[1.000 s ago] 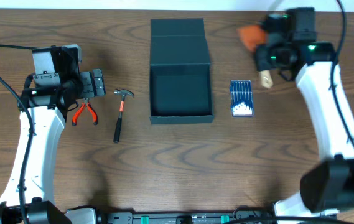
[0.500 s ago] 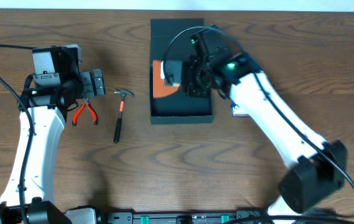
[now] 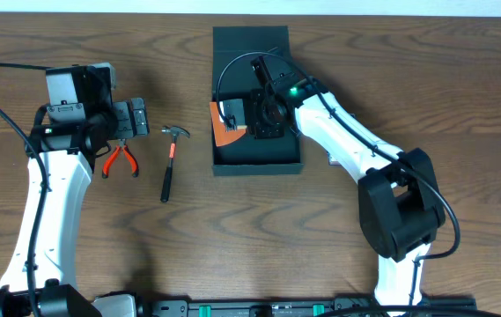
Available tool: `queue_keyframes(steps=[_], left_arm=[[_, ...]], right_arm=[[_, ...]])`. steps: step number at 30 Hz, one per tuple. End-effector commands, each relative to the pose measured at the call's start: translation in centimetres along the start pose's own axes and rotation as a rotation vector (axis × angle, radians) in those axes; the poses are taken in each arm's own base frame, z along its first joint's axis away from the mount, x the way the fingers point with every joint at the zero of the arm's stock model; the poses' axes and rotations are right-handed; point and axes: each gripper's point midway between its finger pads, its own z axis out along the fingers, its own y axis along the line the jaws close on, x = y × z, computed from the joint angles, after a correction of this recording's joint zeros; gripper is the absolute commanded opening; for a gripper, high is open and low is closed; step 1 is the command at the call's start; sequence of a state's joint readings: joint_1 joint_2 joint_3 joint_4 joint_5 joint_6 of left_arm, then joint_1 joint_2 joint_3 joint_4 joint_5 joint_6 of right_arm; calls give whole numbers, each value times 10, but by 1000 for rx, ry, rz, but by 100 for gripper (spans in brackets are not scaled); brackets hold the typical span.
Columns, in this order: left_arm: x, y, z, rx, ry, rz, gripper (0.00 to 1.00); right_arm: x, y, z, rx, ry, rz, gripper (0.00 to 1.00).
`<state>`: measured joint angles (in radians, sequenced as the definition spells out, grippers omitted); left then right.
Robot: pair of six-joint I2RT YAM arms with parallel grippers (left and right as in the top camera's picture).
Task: Pack container
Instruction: 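Carry the scraper into the black box and release it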
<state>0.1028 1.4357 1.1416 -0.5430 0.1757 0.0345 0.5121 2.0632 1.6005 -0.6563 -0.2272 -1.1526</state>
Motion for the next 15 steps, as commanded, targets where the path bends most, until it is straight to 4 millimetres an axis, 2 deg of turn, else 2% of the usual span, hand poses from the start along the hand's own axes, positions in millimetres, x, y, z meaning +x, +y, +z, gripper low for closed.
queue_keyframes(steps=[1, 8, 14, 15], left_arm=[[-6, 1, -2, -11, -11, 16, 98], [-6, 1, -2, -11, -11, 16, 98], [-6, 1, -2, -11, -11, 16, 98], [-6, 1, -2, -11, -11, 16, 98]], right_arm=[[9, -3, 6, -2, 0, 3, 1], [23, -9, 20, 5, 7, 23, 1], [18, -16, 22, 29, -24, 23, 2], [17, -19, 22, 41, -28, 34, 9]])
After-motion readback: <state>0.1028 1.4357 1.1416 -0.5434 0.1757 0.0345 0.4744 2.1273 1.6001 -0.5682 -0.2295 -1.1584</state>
